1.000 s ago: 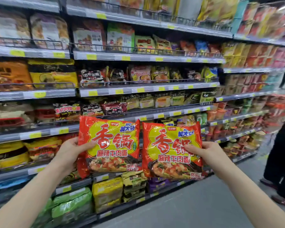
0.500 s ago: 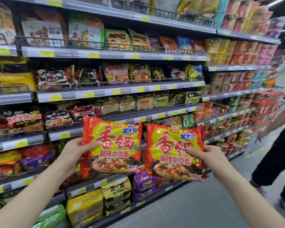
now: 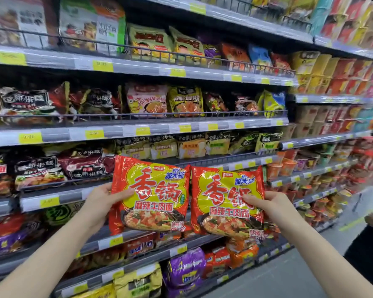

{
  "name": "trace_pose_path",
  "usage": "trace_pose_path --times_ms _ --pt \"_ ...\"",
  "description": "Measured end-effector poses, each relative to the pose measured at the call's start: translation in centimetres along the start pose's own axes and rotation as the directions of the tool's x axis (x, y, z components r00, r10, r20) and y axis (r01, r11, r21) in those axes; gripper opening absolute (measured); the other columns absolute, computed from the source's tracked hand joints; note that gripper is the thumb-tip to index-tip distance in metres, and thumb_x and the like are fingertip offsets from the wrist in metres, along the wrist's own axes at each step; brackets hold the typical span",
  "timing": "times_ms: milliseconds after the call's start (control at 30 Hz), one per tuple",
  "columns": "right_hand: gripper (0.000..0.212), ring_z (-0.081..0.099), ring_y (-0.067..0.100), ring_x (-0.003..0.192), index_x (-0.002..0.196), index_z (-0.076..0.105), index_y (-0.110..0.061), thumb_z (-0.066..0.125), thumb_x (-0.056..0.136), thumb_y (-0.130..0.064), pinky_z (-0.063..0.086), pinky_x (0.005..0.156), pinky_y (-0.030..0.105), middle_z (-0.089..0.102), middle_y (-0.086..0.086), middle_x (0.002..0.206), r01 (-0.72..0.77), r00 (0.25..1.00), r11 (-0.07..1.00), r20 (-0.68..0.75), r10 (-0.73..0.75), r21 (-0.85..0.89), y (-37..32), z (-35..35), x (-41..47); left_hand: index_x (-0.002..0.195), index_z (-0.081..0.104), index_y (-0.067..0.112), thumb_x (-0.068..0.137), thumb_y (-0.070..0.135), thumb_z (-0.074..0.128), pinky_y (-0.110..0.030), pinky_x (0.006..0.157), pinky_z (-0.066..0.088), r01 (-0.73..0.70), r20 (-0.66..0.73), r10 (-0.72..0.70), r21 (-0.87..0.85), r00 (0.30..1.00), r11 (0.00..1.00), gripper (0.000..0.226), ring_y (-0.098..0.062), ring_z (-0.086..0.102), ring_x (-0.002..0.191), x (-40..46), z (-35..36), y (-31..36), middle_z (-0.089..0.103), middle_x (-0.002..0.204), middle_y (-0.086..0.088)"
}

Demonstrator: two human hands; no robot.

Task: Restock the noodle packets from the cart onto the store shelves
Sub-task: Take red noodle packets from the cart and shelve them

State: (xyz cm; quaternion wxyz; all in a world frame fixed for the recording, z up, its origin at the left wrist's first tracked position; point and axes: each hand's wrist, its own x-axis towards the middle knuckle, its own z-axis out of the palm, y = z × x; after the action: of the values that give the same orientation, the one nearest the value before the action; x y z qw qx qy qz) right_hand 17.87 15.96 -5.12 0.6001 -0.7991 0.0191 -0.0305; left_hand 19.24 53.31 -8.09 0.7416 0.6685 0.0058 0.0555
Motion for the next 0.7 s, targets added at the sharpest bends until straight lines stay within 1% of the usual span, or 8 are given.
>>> trace_pose_path --times_ms 67,100,200,267,367,500,633,700 --pt "0.037 0.04 0.005 0.041 0.059 0.05 -0.009 0.074 0.076 -0.032 0.027 0.052 0.025 0.043 -0.012 0.037 0.021 1.0 1.0 0.006 -0.021 -0.022 -0.3 0.6 2.8 0.095 0.066 0.004 0.015 0.044 0.093 -0.033 0.059 0.058 -0.013 -0.009 0.013 0.012 1.0 1.0 0.093 -0.028 0.072 0.074 2.3 -0.3 -0.3 0.074 0.087 -0.015" --pt "0.042 0.033 0.007 0.044 0.059 0.043 -0.012 0.075 0.075 -0.034 0.024 0.052 0.025 0.035 -0.013 0.042 0.033 0.999 0.999 -0.004 -0.033 -0.038 -0.2 0.8 4.2 0.096 0.065 0.003 0.016 0.044 0.093 -0.034 0.06 0.058 -0.019 -0.015 0.02 0.012 1.0 1.0 0.094 -0.028 0.072 0.075 3.5 -0.5 -0.3 0.074 0.088 -0.015" --pt "0.052 0.027 0.01 0.047 0.055 0.029 -0.022 0.076 0.075 -0.032 0.02 0.05 0.027 0.028 -0.014 0.044 0.063 0.997 0.998 -0.039 -0.064 -0.03 0.4 1.4 7.9 0.099 0.065 0.003 0.033 0.037 0.093 -0.039 0.07 0.056 -0.009 -0.023 0.009 0.015 1.0 1.0 0.079 -0.031 0.071 0.08 6.2 -0.8 -0.6 0.072 0.096 -0.019" --pt "0.053 0.028 0.007 0.046 0.058 0.026 -0.026 0.076 0.076 -0.033 0.021 0.049 0.025 0.029 -0.015 0.046 0.04 0.999 0.999 -0.023 -0.041 -0.037 0.9 2.0 9.8 0.101 0.065 0.003 0.042 0.032 0.09 -0.042 0.076 0.055 0.0 -0.022 0.0 0.004 1.0 1.0 0.07 -0.032 0.07 0.084 7.4 -1.0 -0.8 0.072 0.099 -0.019" --pt "0.055 0.025 0.006 0.032 0.058 0.025 -0.021 0.076 0.076 -0.031 0.022 0.046 0.023 0.024 -0.012 0.038 0.025 1.0 0.999 0.01 -0.024 -0.036 1.6 2.9 12.5 0.1 0.065 0.006 0.022 0.043 0.093 -0.036 0.066 0.057 -0.004 -0.034 0.005 0.024 0.999 1.0 0.091 -0.03 0.071 0.083 9.1 -1.4 -1.5 0.074 0.093 -0.014" --pt "0.055 0.019 0.01 0.034 0.057 0.025 -0.017 0.075 0.077 -0.027 0.02 0.038 0.019 0.017 -0.009 0.04 0.025 0.999 0.999 0.038 -0.024 -0.026 3.5 4.4 15.6 0.101 0.065 0.004 0.02 0.043 0.093 -0.032 0.061 0.057 0.002 -0.049 -0.001 0.018 0.999 1.0 0.094 -0.028 0.071 0.083 11.0 -2.1 -3.4 0.074 0.094 -0.014" --pt "0.053 0.025 0.011 0.047 0.059 0.028 -0.019 0.076 0.075 -0.033 0.02 0.049 0.026 0.022 -0.008 0.053 0.013 0.997 1.0 0.073 -0.011 -0.024 7.6 6.4 18.9 0.102 0.065 0.002 0.023 0.044 0.093 -0.03 0.059 0.057 -0.022 -0.081 0.023 0.01 0.996 1.0 0.093 -0.028 0.071 0.081 12.9 -3.0 -7.7 0.073 0.095 -0.015" --pt "0.055 0.025 0.013 0.045 0.059 0.027 -0.017 0.078 0.072 -0.034 0.018 0.05 0.029 0.024 -0.008 0.05 0.003 0.995 1.0 0.099 0.0 -0.029 10.3 7.3 20.8 0.101 0.065 0.0 0.03 0.041 0.093 -0.03 0.058 0.056 -0.043 -0.093 0.044 0.013 0.995 0.999 0.086 -0.029 0.071 0.079 13.7 -3.4 -10.5 0.073 0.094 -0.017"
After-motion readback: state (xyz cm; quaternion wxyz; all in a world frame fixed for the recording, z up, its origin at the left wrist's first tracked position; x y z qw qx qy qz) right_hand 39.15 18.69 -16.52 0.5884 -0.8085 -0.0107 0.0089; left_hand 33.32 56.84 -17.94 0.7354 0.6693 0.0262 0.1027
